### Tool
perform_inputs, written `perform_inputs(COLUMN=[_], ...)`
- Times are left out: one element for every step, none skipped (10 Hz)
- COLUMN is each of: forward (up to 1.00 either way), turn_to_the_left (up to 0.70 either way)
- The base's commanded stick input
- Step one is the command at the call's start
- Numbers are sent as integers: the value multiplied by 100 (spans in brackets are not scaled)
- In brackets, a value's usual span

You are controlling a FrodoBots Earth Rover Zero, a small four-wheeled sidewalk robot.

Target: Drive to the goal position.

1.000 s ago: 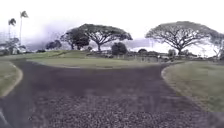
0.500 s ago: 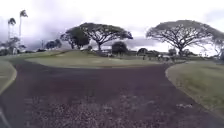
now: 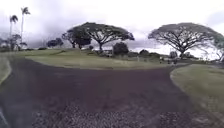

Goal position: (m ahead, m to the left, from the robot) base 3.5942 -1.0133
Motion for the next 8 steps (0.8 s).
perform_inputs(forward=[70, 70, 70, 70, 70, 70, 70, 70], turn_to_the_left=[-35, -35, -35, -35, -35, -35, -35, -35])
